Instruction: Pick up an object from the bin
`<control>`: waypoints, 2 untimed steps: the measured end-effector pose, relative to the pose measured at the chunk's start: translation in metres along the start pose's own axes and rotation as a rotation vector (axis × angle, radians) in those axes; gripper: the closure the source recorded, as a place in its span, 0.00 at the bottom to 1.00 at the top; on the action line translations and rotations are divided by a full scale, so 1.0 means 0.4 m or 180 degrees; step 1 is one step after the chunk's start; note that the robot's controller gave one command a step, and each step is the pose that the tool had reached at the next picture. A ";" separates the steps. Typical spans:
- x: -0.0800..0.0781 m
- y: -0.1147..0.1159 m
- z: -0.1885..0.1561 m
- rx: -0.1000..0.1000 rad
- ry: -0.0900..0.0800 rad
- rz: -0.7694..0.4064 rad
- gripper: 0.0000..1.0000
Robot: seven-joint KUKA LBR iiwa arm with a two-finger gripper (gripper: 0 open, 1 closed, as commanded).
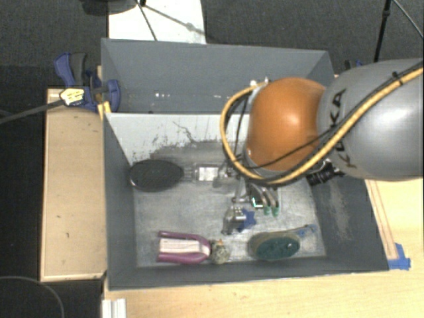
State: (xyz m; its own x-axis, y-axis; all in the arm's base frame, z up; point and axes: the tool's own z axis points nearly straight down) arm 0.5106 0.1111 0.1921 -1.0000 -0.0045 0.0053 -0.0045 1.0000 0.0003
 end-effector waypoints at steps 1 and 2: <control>0.048 -0.220 0.303 -0.0005 -0.0049 -0.0212 0.00; 0.045 -0.215 0.294 -0.0006 -0.0055 -0.0206 1.00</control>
Offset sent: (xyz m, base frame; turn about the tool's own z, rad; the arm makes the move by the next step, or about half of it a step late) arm -0.0221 -0.0871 -0.1221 -0.0702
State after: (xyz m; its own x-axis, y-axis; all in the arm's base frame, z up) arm 0.4924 0.0251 0.0748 -0.9975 -0.0692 -0.0119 -0.0692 0.9976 0.0020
